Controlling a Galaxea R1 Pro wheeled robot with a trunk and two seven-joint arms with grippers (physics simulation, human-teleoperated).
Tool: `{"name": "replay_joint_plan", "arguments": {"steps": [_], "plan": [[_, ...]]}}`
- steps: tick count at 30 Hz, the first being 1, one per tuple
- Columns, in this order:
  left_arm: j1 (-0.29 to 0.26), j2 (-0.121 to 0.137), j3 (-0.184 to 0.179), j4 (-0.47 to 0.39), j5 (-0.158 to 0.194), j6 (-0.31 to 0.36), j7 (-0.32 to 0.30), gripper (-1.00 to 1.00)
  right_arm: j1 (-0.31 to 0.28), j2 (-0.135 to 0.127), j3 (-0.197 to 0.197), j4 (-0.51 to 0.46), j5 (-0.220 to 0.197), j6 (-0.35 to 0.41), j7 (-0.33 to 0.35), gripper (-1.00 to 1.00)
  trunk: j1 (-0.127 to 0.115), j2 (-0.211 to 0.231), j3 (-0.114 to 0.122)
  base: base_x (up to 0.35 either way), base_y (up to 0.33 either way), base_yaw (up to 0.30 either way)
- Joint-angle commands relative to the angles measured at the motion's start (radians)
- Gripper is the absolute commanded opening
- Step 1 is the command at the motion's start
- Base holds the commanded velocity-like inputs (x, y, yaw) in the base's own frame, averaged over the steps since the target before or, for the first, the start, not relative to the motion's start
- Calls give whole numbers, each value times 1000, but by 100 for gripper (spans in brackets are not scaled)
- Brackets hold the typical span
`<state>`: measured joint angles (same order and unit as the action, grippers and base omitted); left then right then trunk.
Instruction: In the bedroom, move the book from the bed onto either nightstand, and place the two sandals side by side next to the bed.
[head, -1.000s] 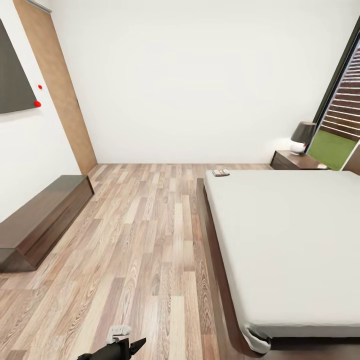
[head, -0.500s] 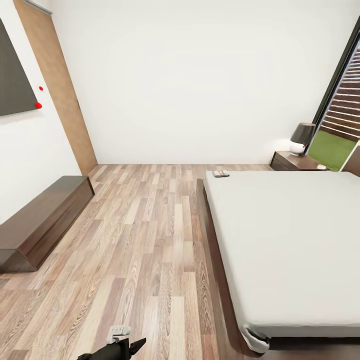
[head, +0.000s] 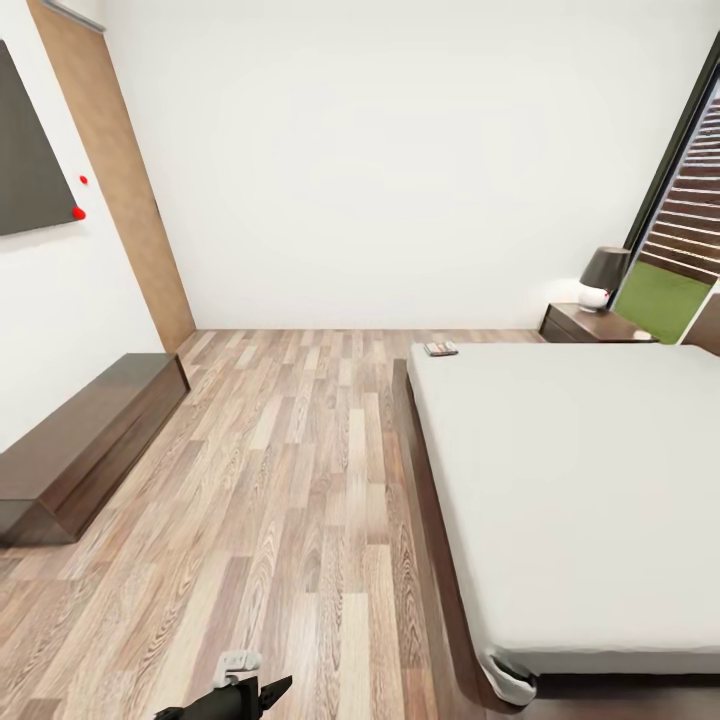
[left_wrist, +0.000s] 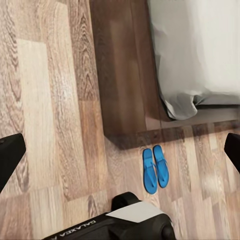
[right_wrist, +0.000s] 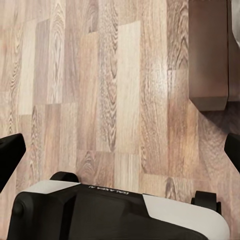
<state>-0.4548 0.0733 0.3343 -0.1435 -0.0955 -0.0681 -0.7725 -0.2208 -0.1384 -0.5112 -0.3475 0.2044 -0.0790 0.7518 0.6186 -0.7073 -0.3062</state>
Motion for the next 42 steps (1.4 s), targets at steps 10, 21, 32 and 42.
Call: {"name": "replay_joint_plan", "arguments": {"steps": [10, 21, 32, 42], "plan": [[-1, 0, 6, 1, -10, -7, -3, 100, -1, 0, -7, 1, 12, -7, 4, 100, -38, 69, 30, 0, 0, 0], [-1, 0, 7, 1, -10, -7, -2, 100, -1, 0, -7, 1, 12, -7, 3, 100, -80, 146, 65, 0, 0, 0], [-1, 0, 7, 1, -10, -7, -2, 100, -1, 0, -7, 1, 12, -7, 3, 100, -123, 223, 99, 0, 0, 0], [-1, 0, 7, 1, -10, -7, -2, 100, -1, 0, -7, 1, 12, -7, 3, 100, -161, 293, 130, 0, 0, 0]]}}
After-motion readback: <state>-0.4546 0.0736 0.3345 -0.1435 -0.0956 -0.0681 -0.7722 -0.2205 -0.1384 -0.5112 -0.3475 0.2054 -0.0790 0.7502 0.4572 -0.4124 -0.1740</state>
